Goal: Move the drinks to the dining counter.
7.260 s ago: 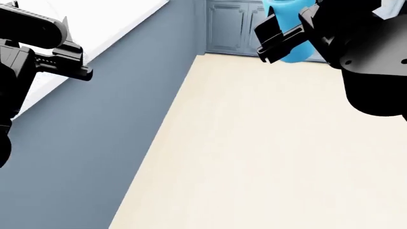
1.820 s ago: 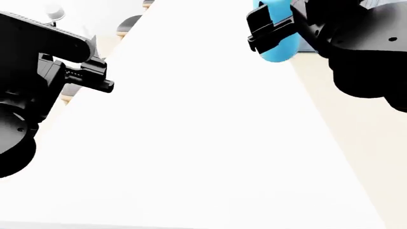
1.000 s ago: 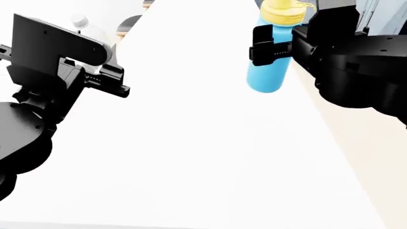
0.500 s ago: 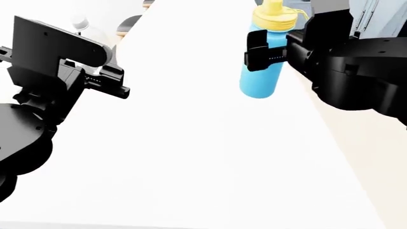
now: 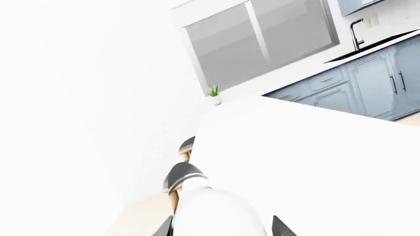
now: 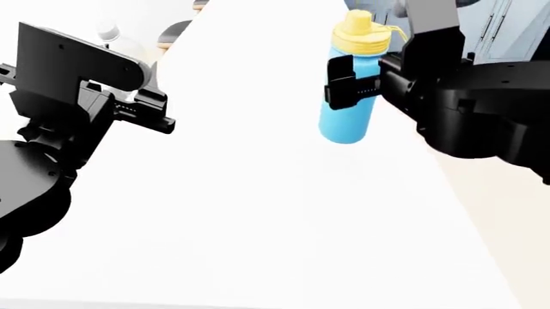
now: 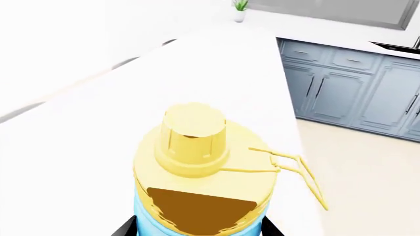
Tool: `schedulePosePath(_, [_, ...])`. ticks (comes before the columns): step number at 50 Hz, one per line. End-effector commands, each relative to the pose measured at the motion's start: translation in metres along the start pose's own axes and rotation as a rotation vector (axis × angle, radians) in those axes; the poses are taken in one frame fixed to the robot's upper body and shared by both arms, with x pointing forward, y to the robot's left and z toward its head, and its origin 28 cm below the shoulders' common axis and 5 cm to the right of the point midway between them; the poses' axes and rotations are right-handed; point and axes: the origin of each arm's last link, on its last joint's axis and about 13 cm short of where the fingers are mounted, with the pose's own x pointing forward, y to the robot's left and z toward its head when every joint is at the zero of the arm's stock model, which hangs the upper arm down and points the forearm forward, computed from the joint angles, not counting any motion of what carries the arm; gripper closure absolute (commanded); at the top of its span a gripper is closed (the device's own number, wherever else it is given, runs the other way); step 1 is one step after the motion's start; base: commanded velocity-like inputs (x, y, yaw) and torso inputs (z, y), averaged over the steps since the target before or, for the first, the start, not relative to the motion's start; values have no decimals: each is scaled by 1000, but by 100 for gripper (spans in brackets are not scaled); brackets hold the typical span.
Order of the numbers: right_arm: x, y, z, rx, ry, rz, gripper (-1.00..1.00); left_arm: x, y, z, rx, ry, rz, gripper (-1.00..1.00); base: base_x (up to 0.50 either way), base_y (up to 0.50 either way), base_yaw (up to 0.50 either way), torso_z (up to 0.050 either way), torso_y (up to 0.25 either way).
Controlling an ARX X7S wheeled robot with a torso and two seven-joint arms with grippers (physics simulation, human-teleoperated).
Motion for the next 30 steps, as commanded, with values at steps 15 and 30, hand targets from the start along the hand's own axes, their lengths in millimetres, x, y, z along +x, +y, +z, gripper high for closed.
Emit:
schedulePosePath(15, [-3,-2,-4,-24,6,21,100,2,2,5,0,-22,26,100,0,0,0,0,1])
schedulePosePath(30, [-2,-4,3,-33,-14,-16,-100,0,2,4,4,-20,26,100,0,0,0,1,1])
